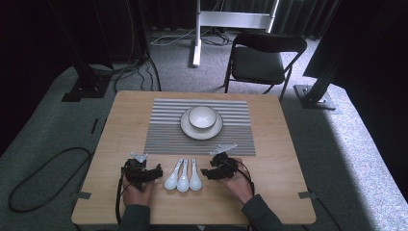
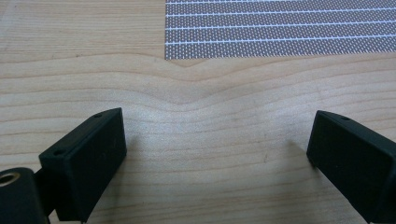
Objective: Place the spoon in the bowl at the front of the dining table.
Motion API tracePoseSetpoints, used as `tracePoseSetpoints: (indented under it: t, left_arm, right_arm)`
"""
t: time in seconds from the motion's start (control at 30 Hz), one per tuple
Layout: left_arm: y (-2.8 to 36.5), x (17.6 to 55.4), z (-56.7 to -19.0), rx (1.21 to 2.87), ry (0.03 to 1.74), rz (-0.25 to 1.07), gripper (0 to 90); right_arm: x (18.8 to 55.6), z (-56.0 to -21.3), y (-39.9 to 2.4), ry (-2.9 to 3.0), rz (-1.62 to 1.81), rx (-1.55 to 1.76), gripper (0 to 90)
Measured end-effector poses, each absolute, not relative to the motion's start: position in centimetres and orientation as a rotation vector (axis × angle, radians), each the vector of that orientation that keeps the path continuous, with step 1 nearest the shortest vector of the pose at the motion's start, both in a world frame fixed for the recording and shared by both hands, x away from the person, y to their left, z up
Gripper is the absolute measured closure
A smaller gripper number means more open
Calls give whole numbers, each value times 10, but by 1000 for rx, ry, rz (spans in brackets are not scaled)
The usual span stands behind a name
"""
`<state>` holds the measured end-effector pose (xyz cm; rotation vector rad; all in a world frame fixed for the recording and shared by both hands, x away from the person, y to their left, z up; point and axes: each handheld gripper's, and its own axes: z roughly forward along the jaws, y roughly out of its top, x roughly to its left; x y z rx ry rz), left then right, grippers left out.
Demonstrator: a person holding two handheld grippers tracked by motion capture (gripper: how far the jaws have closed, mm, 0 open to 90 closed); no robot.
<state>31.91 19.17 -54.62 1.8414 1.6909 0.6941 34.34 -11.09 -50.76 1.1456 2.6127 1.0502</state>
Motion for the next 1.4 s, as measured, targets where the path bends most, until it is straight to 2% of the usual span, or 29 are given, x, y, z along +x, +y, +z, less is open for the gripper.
tracePoseSetpoints:
  t: [1.4]
  left_arm:
    - [191, 319, -546, 1846, 1686, 691, 50]
  right_arm:
    - [353, -525, -58, 2649, 964, 1109, 457]
